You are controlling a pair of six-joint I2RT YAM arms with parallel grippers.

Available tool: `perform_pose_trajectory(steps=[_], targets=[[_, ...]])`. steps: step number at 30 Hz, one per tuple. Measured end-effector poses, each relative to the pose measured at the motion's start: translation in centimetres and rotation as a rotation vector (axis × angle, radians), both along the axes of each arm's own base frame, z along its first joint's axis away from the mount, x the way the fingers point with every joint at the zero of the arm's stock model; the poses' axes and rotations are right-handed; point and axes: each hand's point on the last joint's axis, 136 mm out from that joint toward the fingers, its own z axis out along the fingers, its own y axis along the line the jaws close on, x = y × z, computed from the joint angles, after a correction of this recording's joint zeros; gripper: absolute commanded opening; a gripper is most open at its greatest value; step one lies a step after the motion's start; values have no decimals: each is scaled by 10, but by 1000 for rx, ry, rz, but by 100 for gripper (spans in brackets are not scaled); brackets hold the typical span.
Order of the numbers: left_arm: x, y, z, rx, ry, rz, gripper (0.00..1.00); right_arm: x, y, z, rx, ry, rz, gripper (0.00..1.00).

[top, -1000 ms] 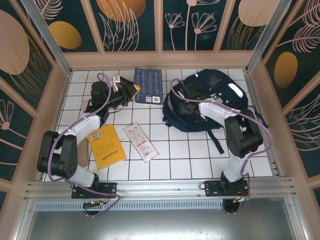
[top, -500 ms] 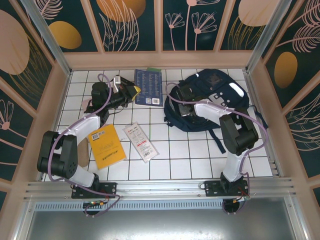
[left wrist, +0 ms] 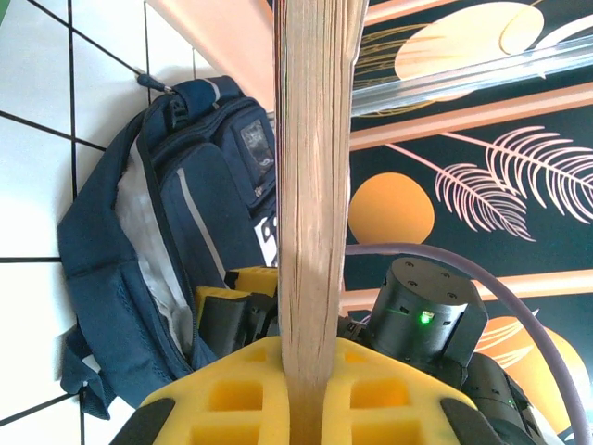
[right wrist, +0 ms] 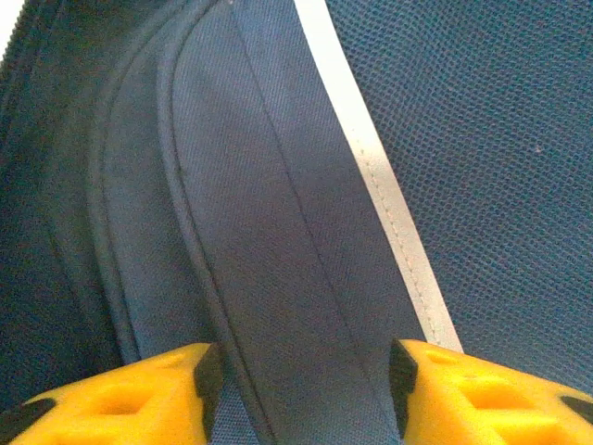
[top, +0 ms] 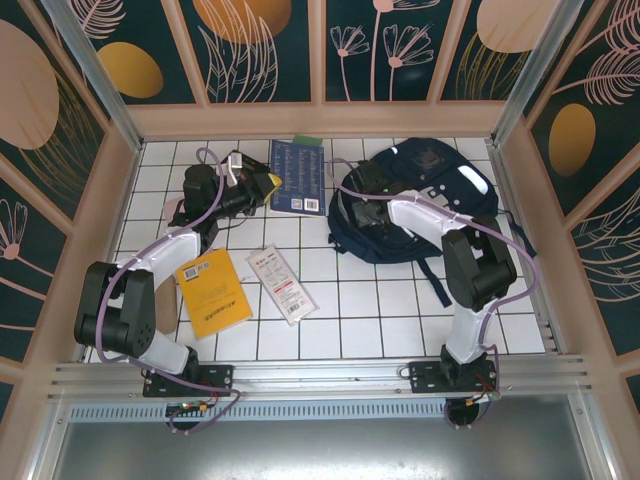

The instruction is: Pack books, pencil case, and school supplies into a backpack

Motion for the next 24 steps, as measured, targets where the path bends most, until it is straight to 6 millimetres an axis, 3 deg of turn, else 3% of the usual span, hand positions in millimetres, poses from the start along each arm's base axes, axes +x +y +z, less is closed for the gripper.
perform_pose_trajectory(steps=[9, 11, 14, 15, 21, 24], targets=[[-2, -1, -4, 10, 8, -12, 0, -7, -6, -30, -46, 56, 3, 61], [-3, -1, -4, 12, 7, -15, 0, -5, -7, -33, -59, 52, 3, 45], [-4, -1, -4, 15, 7, -22, 0, -2, -4, -34, -70, 38, 6, 5], [-4, -1, -5, 16, 7, -22, 0, 0, -4, -33, -79, 27, 1, 0], [-5, -1, -9, 27, 17, -23, 0, 5, -7, -24, -100, 3, -16, 0], [-4, -1, -9, 28, 16, -19, 0, 8, -6, -6, -89, -11, -24, 0]])
